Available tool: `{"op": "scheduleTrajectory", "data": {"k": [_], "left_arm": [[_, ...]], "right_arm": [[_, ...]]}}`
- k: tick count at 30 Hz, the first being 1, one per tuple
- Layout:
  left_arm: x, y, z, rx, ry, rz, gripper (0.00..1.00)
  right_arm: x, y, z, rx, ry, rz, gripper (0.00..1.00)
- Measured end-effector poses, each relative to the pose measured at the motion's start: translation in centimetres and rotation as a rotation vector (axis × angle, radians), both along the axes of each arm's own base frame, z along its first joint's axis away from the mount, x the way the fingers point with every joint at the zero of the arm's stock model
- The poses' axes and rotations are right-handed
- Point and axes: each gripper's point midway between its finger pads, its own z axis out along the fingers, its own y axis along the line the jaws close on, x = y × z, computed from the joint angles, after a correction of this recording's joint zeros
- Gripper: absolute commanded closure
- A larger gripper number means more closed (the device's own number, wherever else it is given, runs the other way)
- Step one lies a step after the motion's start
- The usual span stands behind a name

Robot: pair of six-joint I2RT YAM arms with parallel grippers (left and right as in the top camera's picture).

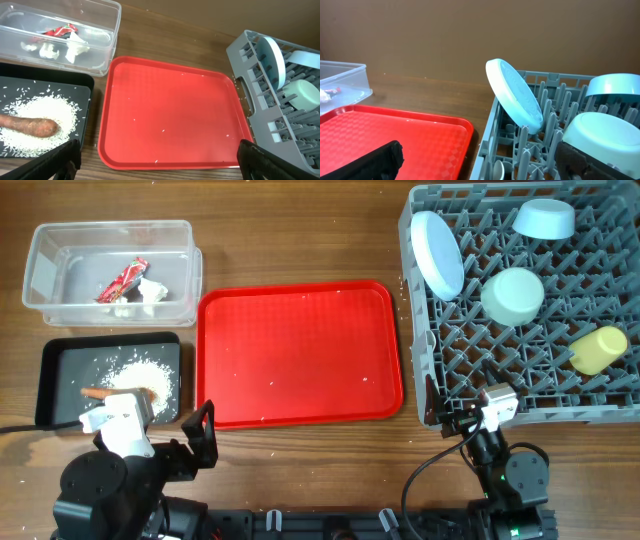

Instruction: Sort waste into correct bins and load items into the dishwasher rack

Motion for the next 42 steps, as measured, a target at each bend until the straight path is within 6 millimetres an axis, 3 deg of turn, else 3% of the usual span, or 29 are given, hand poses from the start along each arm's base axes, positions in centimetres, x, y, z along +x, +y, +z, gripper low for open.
{"op": "scheduleTrajectory", "data": {"k": [16,20,24,26,32,34,36,39,42], "left_arm": [[0.0,0.0,0.0,0.0,0.0,0.0,0.0],[-0.6,0.4,-1.0,0.019,0.045,0.015,0.0],[0.3,0.7,-1.2,0.005,-0.038,0.038,0.0],[1.2,1.1,-2.2,-0.002,-0.088,0.072,0.0],[5.1,1.4,-7.7,-0.058,-0.269,0.127,0.0],[6.7,1.3,-6.8,-0.092,-0.428,0.131,0.0],[7.7,1.3,-7.8,-0.105,-0.489,0.133,0.0],[8.3,1.7,-10.8,-0.093,-0.461,0.158,0.0],[8.4,1.8,-11.1,-0.086,-0.455,0.161,0.0]], "right_arm": [[0.0,0.0,0.0,-0.007,-0.002,0.0,0.0],[0.0,0.0,0.0,-0.007,-0.002,0.0,0.0],[0.0,0.0,0.0,-0.007,-0.002,0.0,0.0],[0.0,0.0,0.0,-0.007,-0.002,0.0,0.0],[0.0,0.0,0.0,-0.007,-0.003,0.002,0.01],[0.0,0.1,0.0,-0.007,-0.002,0.004,0.0],[0.0,0.1,0.0,-0.007,-0.003,0.004,0.0],[0.0,0.1,0.0,-0.007,-0.003,0.004,0.0],[0.0,0.1,0.0,-0.007,-0.002,0.004,0.0]]}}
